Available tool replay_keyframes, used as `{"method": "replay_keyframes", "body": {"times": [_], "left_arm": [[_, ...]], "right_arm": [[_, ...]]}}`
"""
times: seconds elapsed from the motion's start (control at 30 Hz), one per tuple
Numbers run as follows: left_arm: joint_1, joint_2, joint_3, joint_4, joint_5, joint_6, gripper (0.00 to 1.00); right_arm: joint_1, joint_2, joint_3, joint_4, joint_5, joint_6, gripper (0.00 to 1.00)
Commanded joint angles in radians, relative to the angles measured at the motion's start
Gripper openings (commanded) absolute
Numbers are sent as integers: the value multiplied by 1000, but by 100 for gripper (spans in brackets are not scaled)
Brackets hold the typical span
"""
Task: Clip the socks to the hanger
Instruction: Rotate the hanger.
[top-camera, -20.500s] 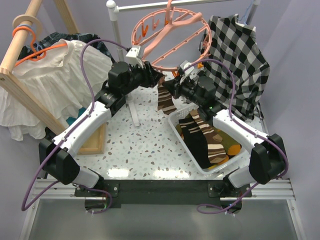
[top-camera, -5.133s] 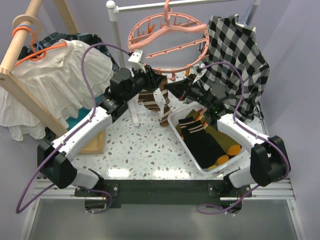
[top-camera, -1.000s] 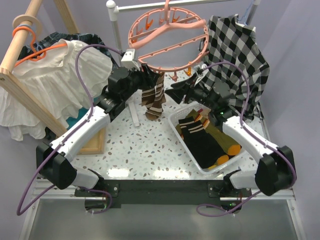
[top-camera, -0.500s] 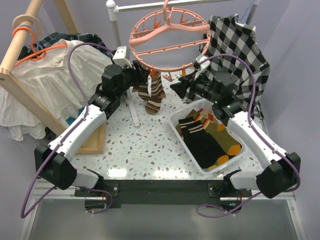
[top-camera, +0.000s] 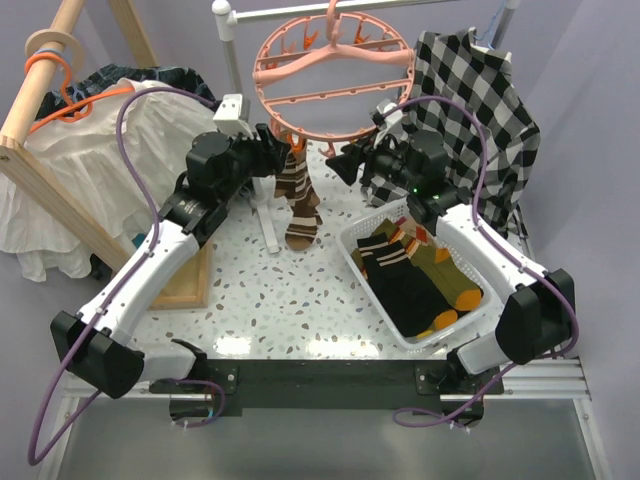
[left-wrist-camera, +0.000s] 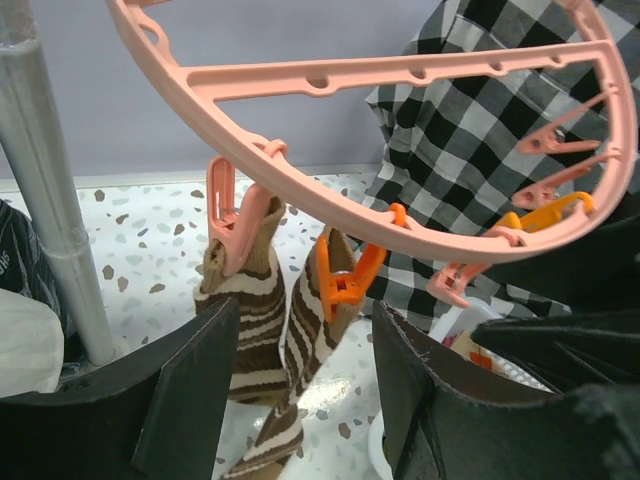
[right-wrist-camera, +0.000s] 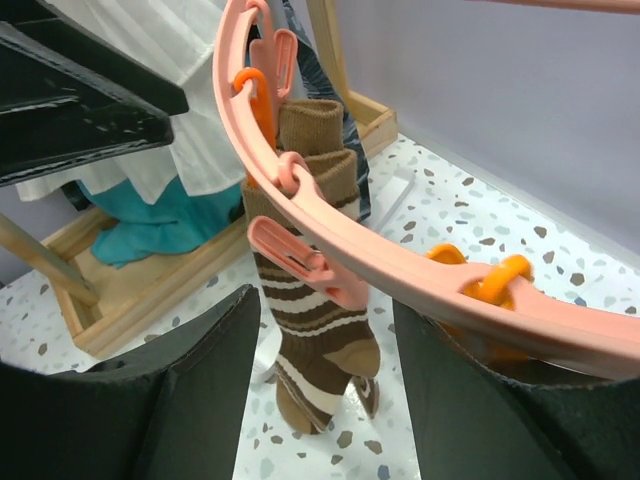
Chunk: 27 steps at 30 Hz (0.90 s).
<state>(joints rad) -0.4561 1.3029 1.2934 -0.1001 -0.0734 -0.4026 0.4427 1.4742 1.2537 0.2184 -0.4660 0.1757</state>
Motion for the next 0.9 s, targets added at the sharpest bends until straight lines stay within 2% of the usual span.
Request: {"method": "replay_keyframes", "body": {"times": [0.0,0.2,0.3,0.6,0.87], "left_arm": [[8,-68,-6,-23,98,34,61],[7,-129,-35,-30,317,27,63],[5,-152,-60,-32,366,7,64],[-3,-136,-68,3,339,-39,64],[-35,-28,-22,59,276,-53,63]], "right_arm": [[30,8,44,124,-16,4,59],[68,29,49,150,13,-27,59],[93,34,53,147,24,-53,59],[125,17,13,137,75,-114,60],[136,11,6,122,87,-169,60]]}}
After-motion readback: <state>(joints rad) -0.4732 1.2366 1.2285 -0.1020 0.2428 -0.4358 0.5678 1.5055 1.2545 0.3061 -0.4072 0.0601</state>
